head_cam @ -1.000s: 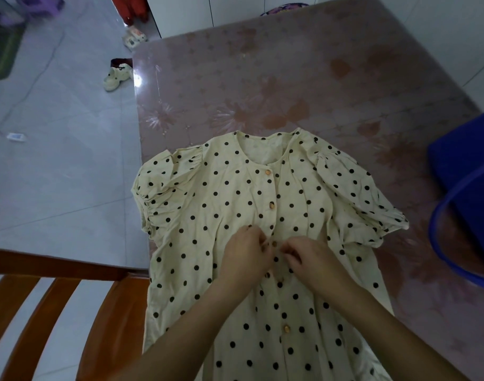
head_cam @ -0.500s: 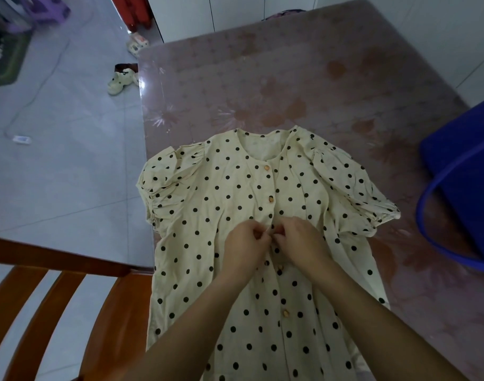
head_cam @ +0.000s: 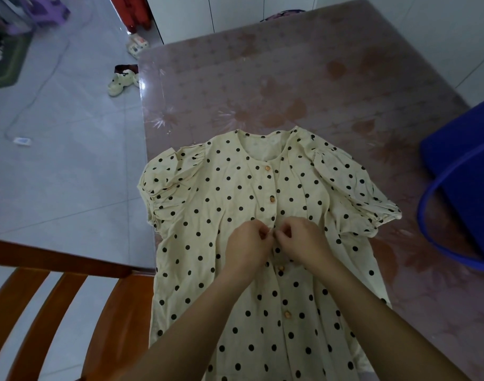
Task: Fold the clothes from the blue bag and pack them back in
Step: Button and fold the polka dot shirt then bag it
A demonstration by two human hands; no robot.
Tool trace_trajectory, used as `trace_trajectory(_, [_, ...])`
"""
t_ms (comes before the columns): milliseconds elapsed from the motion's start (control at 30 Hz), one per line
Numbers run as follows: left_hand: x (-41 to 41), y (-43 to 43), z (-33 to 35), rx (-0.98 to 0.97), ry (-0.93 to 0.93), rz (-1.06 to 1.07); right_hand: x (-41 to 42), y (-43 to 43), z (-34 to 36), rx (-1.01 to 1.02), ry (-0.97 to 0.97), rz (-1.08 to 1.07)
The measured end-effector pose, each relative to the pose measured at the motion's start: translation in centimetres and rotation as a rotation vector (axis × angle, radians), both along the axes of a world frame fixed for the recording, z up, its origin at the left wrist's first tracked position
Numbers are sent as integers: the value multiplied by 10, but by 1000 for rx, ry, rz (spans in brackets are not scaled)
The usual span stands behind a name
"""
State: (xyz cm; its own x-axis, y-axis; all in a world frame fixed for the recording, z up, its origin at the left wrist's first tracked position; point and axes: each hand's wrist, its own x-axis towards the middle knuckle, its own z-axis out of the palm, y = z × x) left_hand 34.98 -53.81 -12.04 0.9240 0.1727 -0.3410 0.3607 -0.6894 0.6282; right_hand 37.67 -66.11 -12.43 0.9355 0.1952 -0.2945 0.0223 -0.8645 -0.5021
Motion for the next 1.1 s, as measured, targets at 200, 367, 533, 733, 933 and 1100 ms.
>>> trace_trajectory(200, [0,-2,-2,3,0,25,1,4,2,-57,17,63])
trace_trajectory(367, [1,-2,-3,15,-8,26,-2,2,4,-41,9,96])
trace_trajectory(533, [4,-1,0,18,37,19,-1,6,4,-97,59,119])
trace_trajectory(733, [5,-2,0,-11,40,5,3,8,13,45,161,-34])
trace_trajectory(933, [6,-1,3,-345,128,190,5,8,17,109,218,-94])
trace_trajectory(1100, [7,0,5,-571,248,331,5,9,15,89,211,-124])
